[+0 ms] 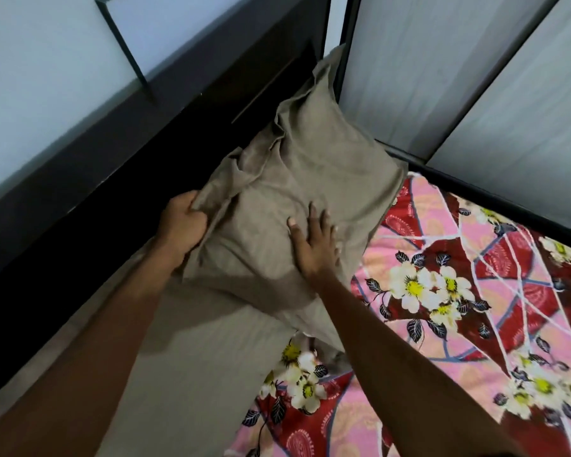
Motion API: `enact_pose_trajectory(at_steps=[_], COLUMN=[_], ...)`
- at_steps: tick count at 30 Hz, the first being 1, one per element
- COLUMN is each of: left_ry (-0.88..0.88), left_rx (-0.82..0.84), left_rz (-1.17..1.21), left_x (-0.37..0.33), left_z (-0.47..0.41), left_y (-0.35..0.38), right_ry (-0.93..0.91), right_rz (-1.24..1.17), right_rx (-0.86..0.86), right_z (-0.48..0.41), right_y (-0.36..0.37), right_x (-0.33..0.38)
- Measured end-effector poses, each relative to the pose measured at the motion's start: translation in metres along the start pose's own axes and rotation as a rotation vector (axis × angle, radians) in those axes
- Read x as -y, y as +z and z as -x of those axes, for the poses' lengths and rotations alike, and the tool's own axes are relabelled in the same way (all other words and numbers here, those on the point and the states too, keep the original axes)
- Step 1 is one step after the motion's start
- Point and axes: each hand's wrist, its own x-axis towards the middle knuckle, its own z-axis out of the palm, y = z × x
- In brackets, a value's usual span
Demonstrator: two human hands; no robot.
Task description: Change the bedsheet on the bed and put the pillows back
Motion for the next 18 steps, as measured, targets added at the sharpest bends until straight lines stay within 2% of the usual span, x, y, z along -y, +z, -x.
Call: enact_pose_trajectory(at_steps=[2,4,5,7,8,10,12,14,18], left_ry=[-0.066,0.006,0.105,0.423,0.574,0.748,0.836,0.843,0.639], left_rx=[-0.035,-0.137,-0.218,-0.372,-0.385,-0.298,-0.089,0.035,-0.085], left_rz=[0.062,-0.047,-0.178,-0.44,-0.526,-0.711,-0.948,-1.139,-1.215], left_x=[0.008,0.001,-0.006,-0.025,-0.035,-0.044,-0.039,-0.023,-0.006], left_z=[0.002,0.01,0.013,0.025,0.034,0.046,0.059,0.06,0.054], left_y=[-0.001,-0.004,-0.006,-0.004,0.002,0.024,0.052,0.061,0.039], right_ry=[0.034,0.024,0.017,-0.018,-0.022,0.009,0.073,0.104,-0.038], right_rz=[-0.02,-0.033,-0.032,-0.002,0.0,0.01,0.028,0.014,0.062], right_rx=[0.005,-0.036,-0.069,-0.211,-0.302,-0.431,-0.448,-0.385,-0.165], right_z=[-0.002,-0.003,-0.001,0.008,0.015,0.024,0.039,0.062,0.123], right_y=[0.006,0.01,0.012,0.014,0.013,0.011,0.016,0.029,0.062], right_x=[0.001,-0.002,-0.003,-0.005,-0.007,-0.011,-0.017,-0.022,-0.039])
